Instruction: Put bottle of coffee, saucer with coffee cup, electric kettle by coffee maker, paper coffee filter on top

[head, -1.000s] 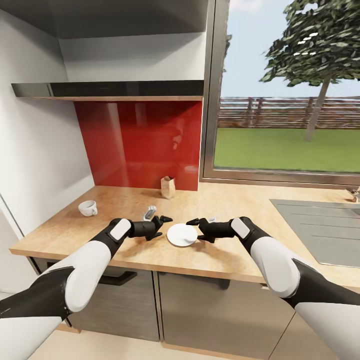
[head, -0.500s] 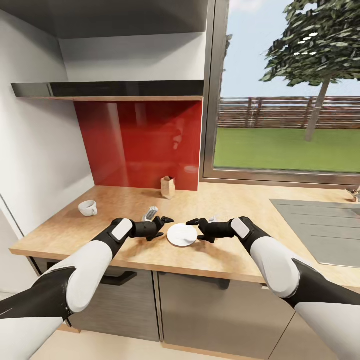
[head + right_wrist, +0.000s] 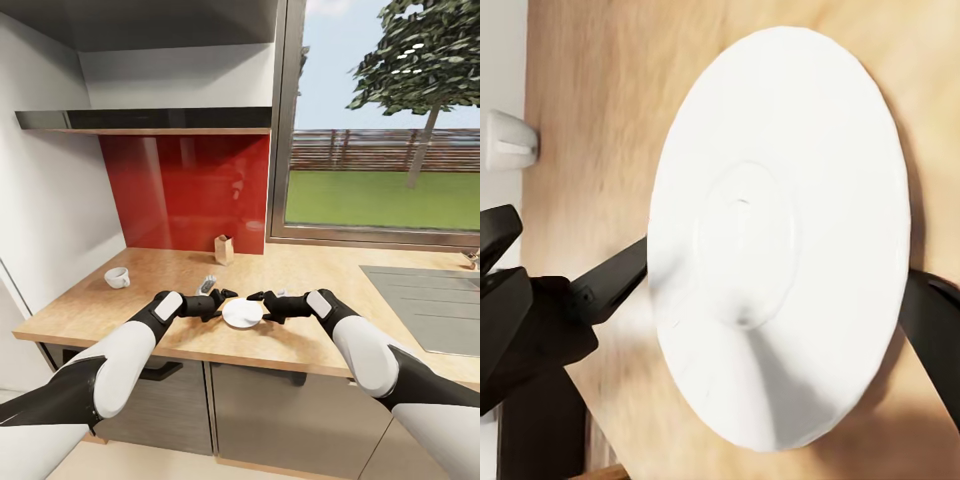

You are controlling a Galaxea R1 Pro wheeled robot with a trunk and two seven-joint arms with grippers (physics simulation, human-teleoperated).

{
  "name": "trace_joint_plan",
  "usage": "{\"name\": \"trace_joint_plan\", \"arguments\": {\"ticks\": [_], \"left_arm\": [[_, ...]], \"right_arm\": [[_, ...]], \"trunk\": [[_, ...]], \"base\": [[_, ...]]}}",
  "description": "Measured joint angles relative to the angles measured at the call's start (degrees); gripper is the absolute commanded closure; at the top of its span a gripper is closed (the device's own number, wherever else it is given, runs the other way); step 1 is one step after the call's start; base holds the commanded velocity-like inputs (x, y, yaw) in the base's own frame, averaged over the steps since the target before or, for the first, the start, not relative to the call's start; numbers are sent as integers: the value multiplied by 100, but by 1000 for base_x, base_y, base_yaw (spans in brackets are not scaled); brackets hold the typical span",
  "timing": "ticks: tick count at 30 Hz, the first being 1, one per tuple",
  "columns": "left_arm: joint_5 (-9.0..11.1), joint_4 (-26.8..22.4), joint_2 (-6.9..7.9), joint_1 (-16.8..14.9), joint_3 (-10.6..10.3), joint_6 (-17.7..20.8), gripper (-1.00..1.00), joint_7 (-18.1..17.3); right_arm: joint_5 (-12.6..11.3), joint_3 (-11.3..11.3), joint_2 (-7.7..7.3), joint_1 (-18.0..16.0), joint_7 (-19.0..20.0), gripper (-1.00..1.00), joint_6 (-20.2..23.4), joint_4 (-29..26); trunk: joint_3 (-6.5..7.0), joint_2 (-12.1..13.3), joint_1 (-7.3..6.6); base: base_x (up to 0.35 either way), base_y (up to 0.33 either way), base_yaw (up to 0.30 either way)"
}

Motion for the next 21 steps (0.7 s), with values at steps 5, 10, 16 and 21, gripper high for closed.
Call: {"name": "trace_joint_plan", "arguments": {"ticks": [5, 10, 16, 21], "left_arm": [[2, -5, -4, 0, -2, 4, -100, 2], [-3, -13, -24, 0, -7, 6, -100, 1], [-3, -17, -95, 0, -10, 8, -100, 1], [0, -17, -120, 0, -8, 14, -100, -10]], "right_arm": [[-4, -2, 1, 2, 5, -100, 0, 0], [-7, 1, 1, 0, 3, -100, 3, 1], [-9, -1, 1, 3, 7, -100, 1, 0], [-2, 2, 23, 0, 7, -100, -1, 0]], "trunk": [[0, 0, 0], [0, 0, 0], [0, 0, 0], [0, 0, 0]], "base": [[0, 0, 0], [0, 0, 0], [0, 0, 0], [0, 0, 0]]}}
